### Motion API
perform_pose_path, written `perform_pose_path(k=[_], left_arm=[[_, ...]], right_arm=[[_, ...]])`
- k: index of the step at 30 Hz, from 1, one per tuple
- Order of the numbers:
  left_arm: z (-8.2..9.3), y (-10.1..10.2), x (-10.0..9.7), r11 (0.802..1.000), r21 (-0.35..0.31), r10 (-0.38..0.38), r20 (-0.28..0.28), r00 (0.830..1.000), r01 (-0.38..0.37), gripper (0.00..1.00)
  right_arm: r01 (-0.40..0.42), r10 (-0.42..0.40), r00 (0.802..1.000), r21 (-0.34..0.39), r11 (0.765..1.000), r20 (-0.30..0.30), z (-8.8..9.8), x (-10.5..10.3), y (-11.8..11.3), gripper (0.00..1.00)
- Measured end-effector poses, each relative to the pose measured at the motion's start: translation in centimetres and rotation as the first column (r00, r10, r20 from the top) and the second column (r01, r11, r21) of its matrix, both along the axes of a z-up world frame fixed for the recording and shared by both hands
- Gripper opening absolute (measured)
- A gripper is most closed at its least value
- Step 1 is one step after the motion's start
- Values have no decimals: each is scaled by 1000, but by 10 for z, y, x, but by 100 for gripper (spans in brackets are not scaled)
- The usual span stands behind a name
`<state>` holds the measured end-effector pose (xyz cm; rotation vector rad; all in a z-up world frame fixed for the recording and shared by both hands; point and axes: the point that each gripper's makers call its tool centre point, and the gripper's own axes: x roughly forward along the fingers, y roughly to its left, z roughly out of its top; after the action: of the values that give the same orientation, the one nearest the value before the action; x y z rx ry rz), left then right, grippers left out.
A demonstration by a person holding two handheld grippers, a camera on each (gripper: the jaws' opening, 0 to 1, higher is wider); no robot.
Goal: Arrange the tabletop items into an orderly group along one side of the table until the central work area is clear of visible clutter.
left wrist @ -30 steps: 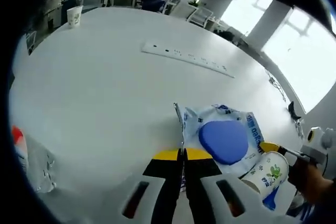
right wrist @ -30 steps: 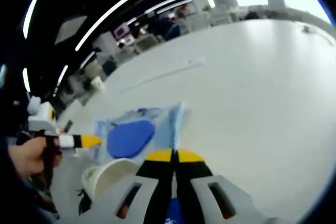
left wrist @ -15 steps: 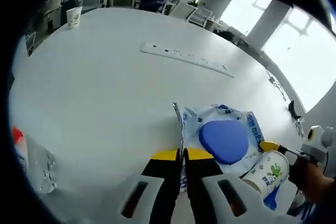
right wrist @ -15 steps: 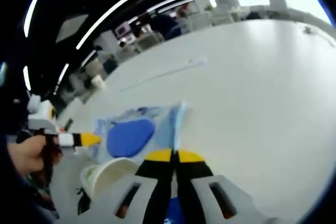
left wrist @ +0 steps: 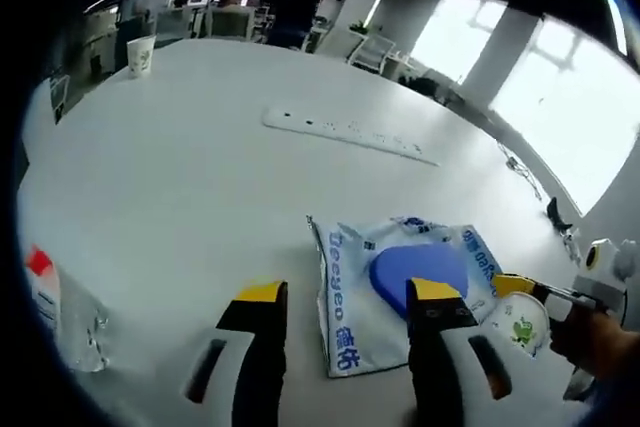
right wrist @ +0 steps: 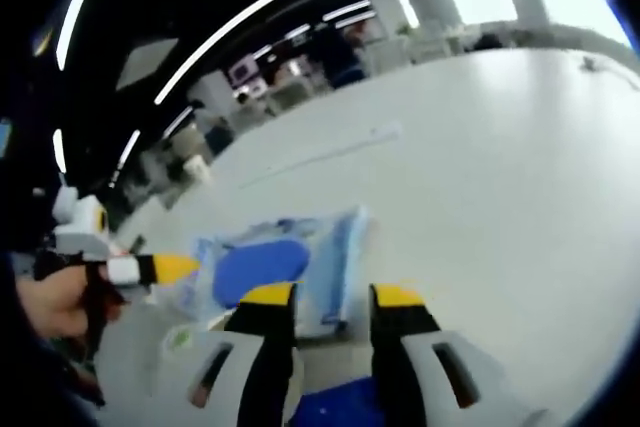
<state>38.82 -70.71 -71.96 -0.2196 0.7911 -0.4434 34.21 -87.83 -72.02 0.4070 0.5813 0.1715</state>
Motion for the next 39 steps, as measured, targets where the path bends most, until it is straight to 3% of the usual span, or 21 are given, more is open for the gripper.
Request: perform_pose_path(k=[3,9,13,20,22,30,32,33,37,39], left_arm=[[6,1,1,999,34,-18,38,999,16,51],[9,6,2,1000,2,28,39,999,-28,66],[18,9,1,1000,-4,31,67,997,-31,67],[30,8,-7,999,-43,29,85,996,-25,66],[34,2,-13,998,-69,10,85,996,-4,68],[45,-1,-37,997,-61,-34,110,993,41,71],[55,-2,-43,997,-55,-52,138,989,60,75],[61,-2,-43,996,-30,-75,180,981,82,80],[78,2,-56,993,26,-117,263,958,115,97],[87,6,-68,991,45,-136,290,947,129,99]], right_arm=[[24,-24,999,2,1000,27,8,4,-5,39],[46,-45,998,-15,999,45,14,2,-14,48],[93,-93,992,12,996,80,26,1,-25,52],[91,-99,988,71,993,122,47,-3,-27,53],[85,-93,990,81,993,108,49,-7,-28,51],[45,-57,995,150,988,82,57,-23,-18,46],[8,-20,996,145,989,83,59,-28,-9,42],[-11,-1,997,142,990,81,59,-30,-5,43],[-52,43,996,132,990,75,58,-37,7,44],[-59,50,996,139,988,69,57,-40,11,46]])
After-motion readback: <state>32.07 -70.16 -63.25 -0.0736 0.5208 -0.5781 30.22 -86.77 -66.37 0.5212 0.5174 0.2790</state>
